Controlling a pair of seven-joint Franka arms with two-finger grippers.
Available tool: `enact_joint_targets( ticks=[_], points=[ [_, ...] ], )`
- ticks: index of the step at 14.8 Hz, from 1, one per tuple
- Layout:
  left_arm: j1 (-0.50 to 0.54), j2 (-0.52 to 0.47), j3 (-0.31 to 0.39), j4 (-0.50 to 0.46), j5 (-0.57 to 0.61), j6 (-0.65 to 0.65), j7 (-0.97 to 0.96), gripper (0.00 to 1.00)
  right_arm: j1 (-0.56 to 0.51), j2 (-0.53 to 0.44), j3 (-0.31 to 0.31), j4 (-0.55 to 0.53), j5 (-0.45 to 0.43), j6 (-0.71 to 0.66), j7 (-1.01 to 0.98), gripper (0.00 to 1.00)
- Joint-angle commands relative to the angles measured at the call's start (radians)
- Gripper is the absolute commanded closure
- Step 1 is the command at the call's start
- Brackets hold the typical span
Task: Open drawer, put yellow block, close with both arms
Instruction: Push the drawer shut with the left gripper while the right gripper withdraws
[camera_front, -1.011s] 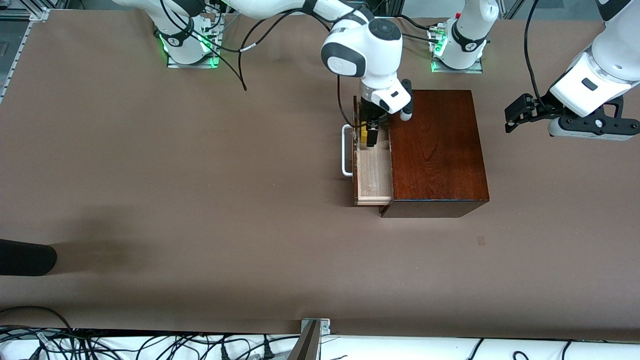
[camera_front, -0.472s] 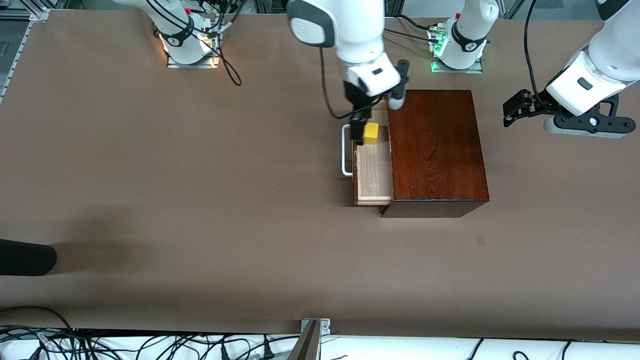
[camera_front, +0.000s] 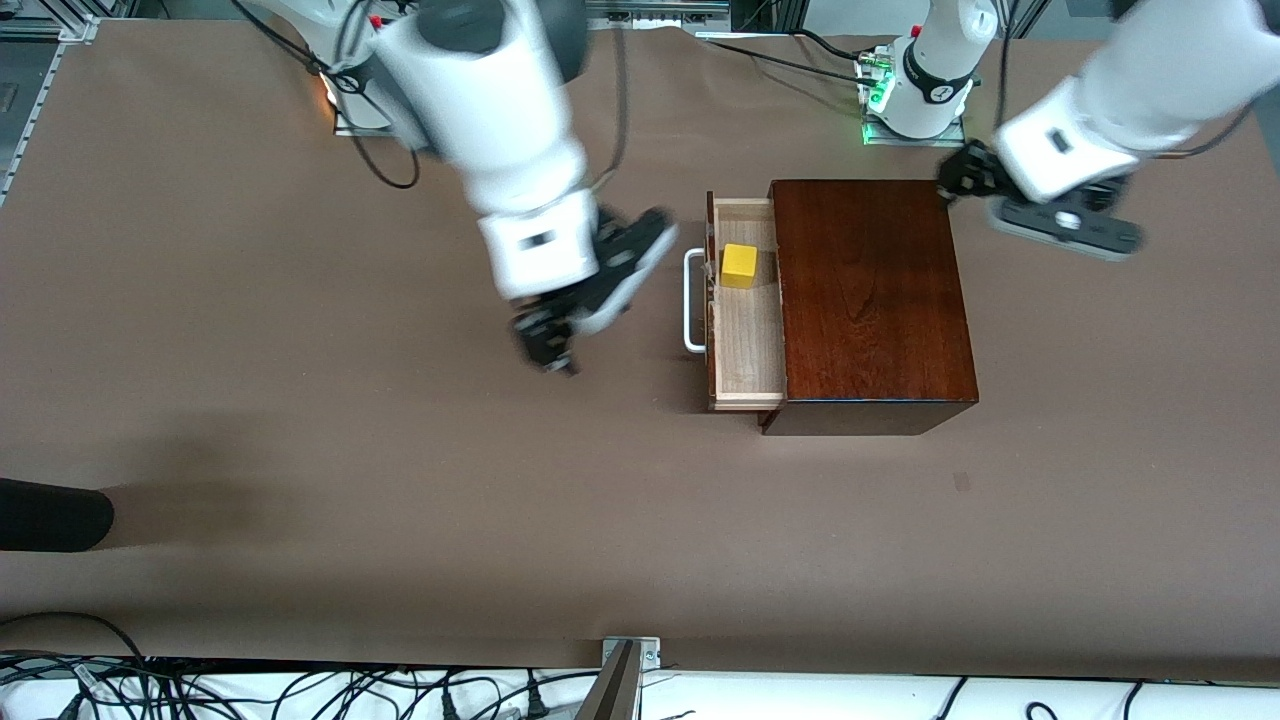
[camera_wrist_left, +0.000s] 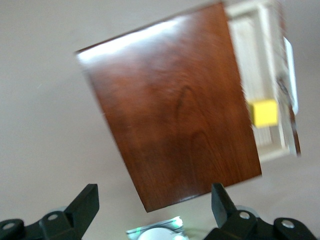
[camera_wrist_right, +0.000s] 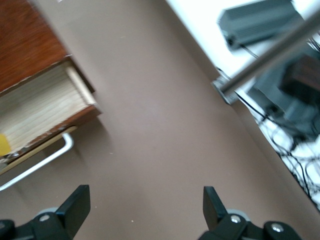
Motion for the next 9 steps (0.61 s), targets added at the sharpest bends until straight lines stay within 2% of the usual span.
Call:
enact_joint_targets(
  ticks=[1,3,5,7,9],
  points=[
    [-0.005,0.057,-0.018,0.035,-0.017,-0.017,0.295,0.0,-0.125,-0.138,0.002,-0.128,0.069,-0.034,0.0,0.0],
    [-0.005,0.127,-0.018,0.073,-0.094,0.019,0.438,0.0,-0.226,-0.219,0.002,-0.206,0.156,-0.086,-0.001,0.0],
    [-0.02,0.228,-0.034,0.149,-0.116,0.047,0.547,0.0,-0.298,-0.317,-0.003,-0.3,0.188,-0.137,0.008,0.0],
    [-0.075,0.317,-0.046,0.261,-0.108,0.049,0.591,0.0,-0.322,-0.42,-0.055,-0.386,0.19,-0.178,0.019,0.0],
    [-0.155,0.382,-0.048,0.289,-0.122,0.07,0.577,0.0,-0.32,-0.502,-0.116,-0.467,0.193,-0.223,0.033,0.0]
  ],
)
